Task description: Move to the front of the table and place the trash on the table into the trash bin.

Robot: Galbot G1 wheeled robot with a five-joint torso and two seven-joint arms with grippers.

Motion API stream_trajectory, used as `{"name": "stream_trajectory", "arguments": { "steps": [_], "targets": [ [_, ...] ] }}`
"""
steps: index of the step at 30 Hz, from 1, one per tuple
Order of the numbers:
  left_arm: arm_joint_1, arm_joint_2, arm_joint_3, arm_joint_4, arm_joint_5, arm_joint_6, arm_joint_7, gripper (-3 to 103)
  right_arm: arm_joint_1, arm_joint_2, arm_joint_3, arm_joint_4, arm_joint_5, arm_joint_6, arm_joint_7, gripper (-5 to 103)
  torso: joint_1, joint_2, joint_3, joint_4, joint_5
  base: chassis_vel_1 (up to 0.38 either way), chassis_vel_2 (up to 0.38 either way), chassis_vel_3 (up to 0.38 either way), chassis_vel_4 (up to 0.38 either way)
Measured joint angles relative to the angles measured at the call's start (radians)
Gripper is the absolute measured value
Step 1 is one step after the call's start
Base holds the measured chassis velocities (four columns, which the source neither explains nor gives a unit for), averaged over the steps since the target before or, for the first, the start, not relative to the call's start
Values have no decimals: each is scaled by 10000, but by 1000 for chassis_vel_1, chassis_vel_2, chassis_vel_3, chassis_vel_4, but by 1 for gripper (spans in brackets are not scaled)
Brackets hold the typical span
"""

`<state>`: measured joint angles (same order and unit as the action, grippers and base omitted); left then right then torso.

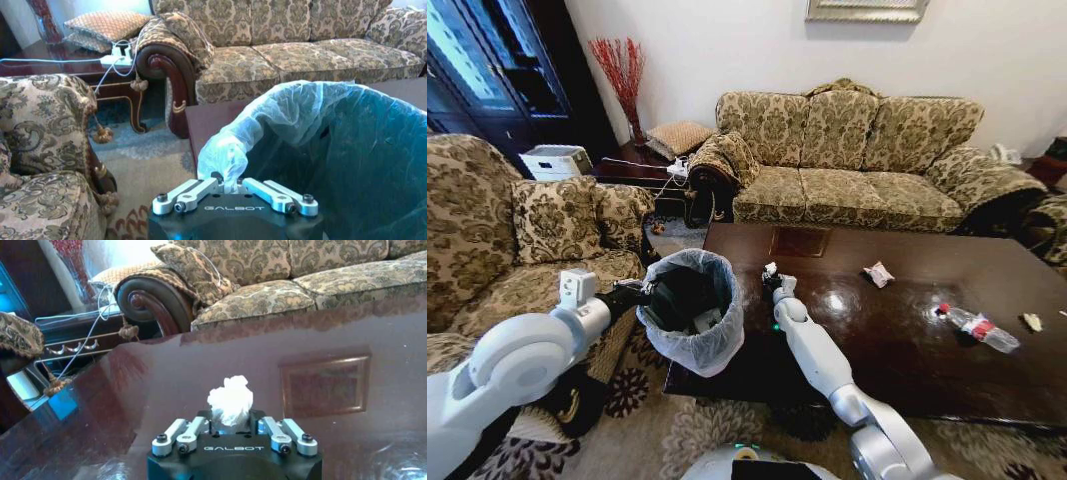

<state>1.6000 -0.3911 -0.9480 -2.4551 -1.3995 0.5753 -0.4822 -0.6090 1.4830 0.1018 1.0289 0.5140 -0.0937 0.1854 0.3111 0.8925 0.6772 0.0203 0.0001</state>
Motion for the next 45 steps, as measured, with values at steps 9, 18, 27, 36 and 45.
{"name": "stream_trajectory", "arguments": {
  "steps": [9,18,27,36,45],
  "targets": [
    [169,60,-98,-29,-1,25,-21,1,-283,-192,125,366,77,44,9,9,0,0,0,1,0,0,0,0,0],
    [4,967,-662,280,-876,276,99,1,-828,-842,443,1196,-1723,2469,-889,0,0,0,1,0,1,0,0,0,0],
    [-594,2302,-673,1391,-3113,381,38,1,-2584,-2223,-59,7570,-142,3027,-2465,0,0,0,0,1,-3,0,0,0,0],
    [-506,1983,-608,1178,-2988,343,-149,1,-4353,-3320,-556,12497,175,1741,-2748,0,-2,1,-1,0,-2,0,0,0,0],
    [-483,1667,-527,313,-2382,220,-118,1,-4610,-3789,-917,12802,-428,1351,-3470,0,-1,1,-1,1,3,0,0,0,0]
  ]
}}
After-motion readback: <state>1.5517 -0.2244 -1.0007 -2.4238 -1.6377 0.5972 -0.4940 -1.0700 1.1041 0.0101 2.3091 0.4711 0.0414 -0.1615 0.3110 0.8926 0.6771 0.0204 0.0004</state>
